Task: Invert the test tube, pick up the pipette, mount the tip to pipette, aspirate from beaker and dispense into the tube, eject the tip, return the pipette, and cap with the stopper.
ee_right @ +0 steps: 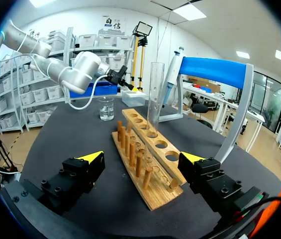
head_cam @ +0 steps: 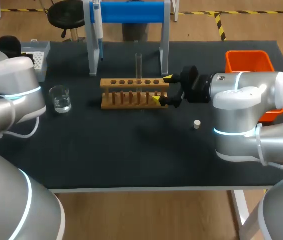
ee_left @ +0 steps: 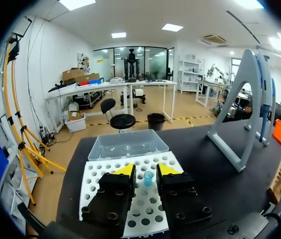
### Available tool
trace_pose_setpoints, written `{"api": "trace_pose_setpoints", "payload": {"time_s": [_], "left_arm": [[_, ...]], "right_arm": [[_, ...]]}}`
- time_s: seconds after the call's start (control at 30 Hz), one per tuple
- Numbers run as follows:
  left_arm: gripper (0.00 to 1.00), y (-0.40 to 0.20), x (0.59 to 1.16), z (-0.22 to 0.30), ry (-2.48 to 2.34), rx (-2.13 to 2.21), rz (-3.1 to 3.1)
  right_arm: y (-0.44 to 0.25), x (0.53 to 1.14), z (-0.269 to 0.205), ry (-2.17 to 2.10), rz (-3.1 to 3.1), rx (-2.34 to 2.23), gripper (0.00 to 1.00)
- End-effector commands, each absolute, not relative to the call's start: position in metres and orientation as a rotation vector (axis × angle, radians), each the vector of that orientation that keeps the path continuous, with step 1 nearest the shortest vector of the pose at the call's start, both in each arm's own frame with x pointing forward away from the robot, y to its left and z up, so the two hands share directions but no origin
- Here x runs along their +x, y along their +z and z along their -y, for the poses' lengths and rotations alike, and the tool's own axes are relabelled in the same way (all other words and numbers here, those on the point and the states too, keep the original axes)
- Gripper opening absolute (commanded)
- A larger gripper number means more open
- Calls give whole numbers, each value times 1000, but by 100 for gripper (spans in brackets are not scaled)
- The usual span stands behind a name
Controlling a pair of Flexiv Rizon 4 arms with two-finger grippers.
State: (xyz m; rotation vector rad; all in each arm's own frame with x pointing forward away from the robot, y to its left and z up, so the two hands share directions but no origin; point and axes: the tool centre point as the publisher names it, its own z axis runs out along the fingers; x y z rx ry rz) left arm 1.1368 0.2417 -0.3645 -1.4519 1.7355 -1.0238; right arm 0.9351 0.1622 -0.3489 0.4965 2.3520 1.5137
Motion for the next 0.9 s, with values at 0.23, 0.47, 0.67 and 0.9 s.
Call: {"api": "trace_pose_setpoints", "payload": {"time_s": [0.23, 0.47, 0.67, 0.9], "left_arm": [[26, -369, 1141, -243, -1020, -1463, -1744], [25, -370, 1141, -243, -1019, -1462, -1747], [23, -370, 1142, -243, -1017, -1455, -1752], [14, -371, 1142, -242, -1014, -1460, -1758]], "right_arm": [[-349, 935, -162, 1512, -2351, 497, 100], [-349, 935, -162, 1512, -2351, 497, 100], [-349, 935, -162, 1512, -2351, 497, 100], [-349, 935, -162, 1512, -2351, 497, 100]]}}
